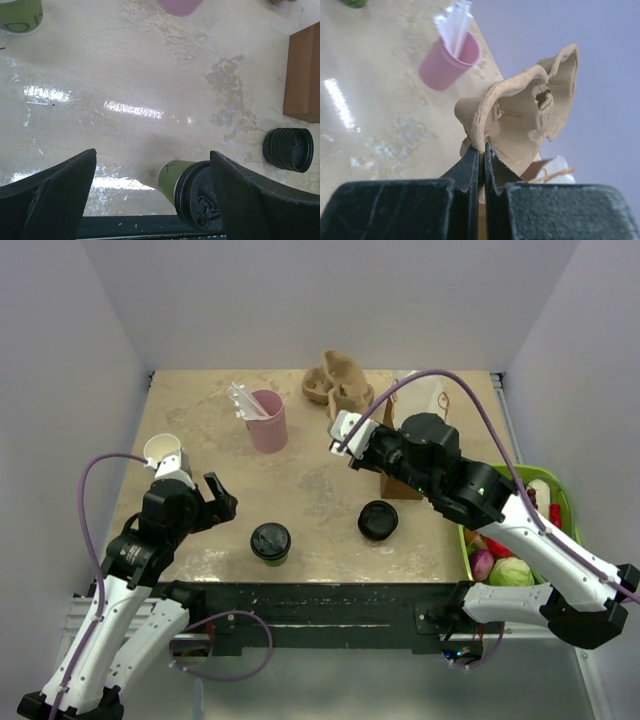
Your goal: Pack the takeout coffee
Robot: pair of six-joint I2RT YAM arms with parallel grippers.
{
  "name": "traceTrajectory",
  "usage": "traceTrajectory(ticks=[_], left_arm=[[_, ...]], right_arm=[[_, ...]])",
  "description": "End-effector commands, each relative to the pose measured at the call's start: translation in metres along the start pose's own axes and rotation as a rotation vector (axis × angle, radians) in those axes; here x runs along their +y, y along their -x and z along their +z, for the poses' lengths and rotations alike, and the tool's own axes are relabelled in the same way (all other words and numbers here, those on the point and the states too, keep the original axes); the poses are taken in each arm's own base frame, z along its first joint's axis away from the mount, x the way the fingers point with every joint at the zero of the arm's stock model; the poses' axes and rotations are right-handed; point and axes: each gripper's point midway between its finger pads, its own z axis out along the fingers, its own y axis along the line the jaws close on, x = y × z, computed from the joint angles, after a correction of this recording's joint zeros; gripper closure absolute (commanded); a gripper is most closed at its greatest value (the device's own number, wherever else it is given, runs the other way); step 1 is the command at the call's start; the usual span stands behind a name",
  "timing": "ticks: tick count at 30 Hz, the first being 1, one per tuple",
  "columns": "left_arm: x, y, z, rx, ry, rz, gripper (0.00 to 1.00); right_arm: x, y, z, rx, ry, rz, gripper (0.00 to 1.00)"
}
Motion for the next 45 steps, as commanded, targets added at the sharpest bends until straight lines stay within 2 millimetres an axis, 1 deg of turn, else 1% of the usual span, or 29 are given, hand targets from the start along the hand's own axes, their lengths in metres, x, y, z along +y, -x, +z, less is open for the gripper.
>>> traceTrajectory(ticks=[1, 2, 4, 6, 8, 10, 13, 14, 18, 21, 24, 25, 27, 28, 29, 31, 32, 36, 40, 44, 45], left_arm=[[-0.008, 0.004, 0.001, -0.021, -0.048, 0.036, 0.00], [-0.008, 0.004, 0.001, -0.020, -0.050, 0.039, 0.00], [-0.009, 0.004, 0.001, -0.018, -0.053, 0.039, 0.00], [-0.009, 0.004, 0.001, -0.017, -0.055, 0.040, 0.00], [-0.009, 0.004, 0.001, -0.019, -0.058, 0.040, 0.00], [-0.010, 0.005, -0.001, -0.023, -0.064, 0.040, 0.00], [-0.010, 0.005, -0.002, -0.029, -0.070, 0.042, 0.00], [-0.010, 0.005, -0.003, -0.032, -0.071, 0.043, 0.00], [-0.011, 0.006, -0.002, -0.032, -0.077, 0.051, 0.00], [-0.012, 0.005, -0.001, -0.025, -0.076, 0.053, 0.00], [-0.012, 0.005, -0.001, -0.021, -0.077, 0.058, 0.00], [-0.013, 0.005, -0.001, -0.023, -0.080, 0.061, 0.00], [-0.013, 0.005, -0.001, -0.021, -0.082, 0.065, 0.00], [-0.013, 0.005, -0.001, -0.021, -0.084, 0.064, 0.00], [-0.013, 0.005, -0.001, -0.022, -0.086, 0.068, 0.00], [-0.013, 0.006, -0.001, -0.023, -0.084, 0.067, 0.00], [-0.013, 0.005, -0.002, -0.023, -0.084, 0.069, 0.00], [-0.013, 0.006, -0.002, -0.025, -0.086, 0.067, 0.00], [-0.014, 0.005, -0.002, -0.021, -0.087, 0.068, 0.00], [-0.013, 0.005, -0.002, -0.022, -0.086, 0.067, 0.00], [-0.013, 0.005, -0.002, -0.023, -0.084, 0.067, 0.00]], right_arm=[[-0.048, -0.025, -0.023, 0.178, -0.258, 0.144, 1.00], [-0.059, -0.018, -0.030, 0.165, -0.287, 0.162, 1.00], [-0.069, -0.014, -0.039, 0.154, -0.330, 0.199, 1.00], [-0.078, -0.004, -0.046, 0.118, -0.353, 0.217, 1.00], [-0.087, -0.003, -0.053, 0.130, -0.380, 0.229, 1.00], [-0.094, -0.011, -0.054, 0.171, -0.413, 0.250, 0.98], [-0.097, -0.028, -0.054, 0.240, -0.395, 0.237, 0.98], [-0.093, -0.036, -0.051, 0.272, -0.372, 0.217, 0.98], [-0.095, -0.066, -0.050, 0.340, -0.320, 0.198, 0.98], [-0.096, -0.079, -0.055, 0.377, -0.283, 0.199, 0.98], [-0.095, -0.087, -0.060, 0.405, -0.241, 0.167, 0.99], [-0.088, -0.087, -0.056, 0.392, -0.192, 0.158, 0.99], [-0.087, -0.096, -0.058, 0.421, -0.152, 0.122, 0.99], [-0.083, -0.095, -0.056, 0.410, -0.113, 0.106, 0.99], [-0.078, -0.101, -0.056, 0.429, -0.057, 0.056, 0.98], [-0.070, -0.105, -0.054, 0.439, 0.019, 0.006, 0.97], [-0.067, -0.110, -0.057, 0.463, 0.047, -0.016, 0.98], [-0.073, -0.117, -0.063, 0.515, 0.056, -0.032, 0.99], [-0.083, -0.115, -0.069, 0.532, 0.053, -0.074, 0.98], [-0.084, -0.118, -0.074, 0.557, 0.084, -0.108, 0.98], [-0.083, -0.121, -0.072, 0.569, 0.097, -0.110, 0.98]])
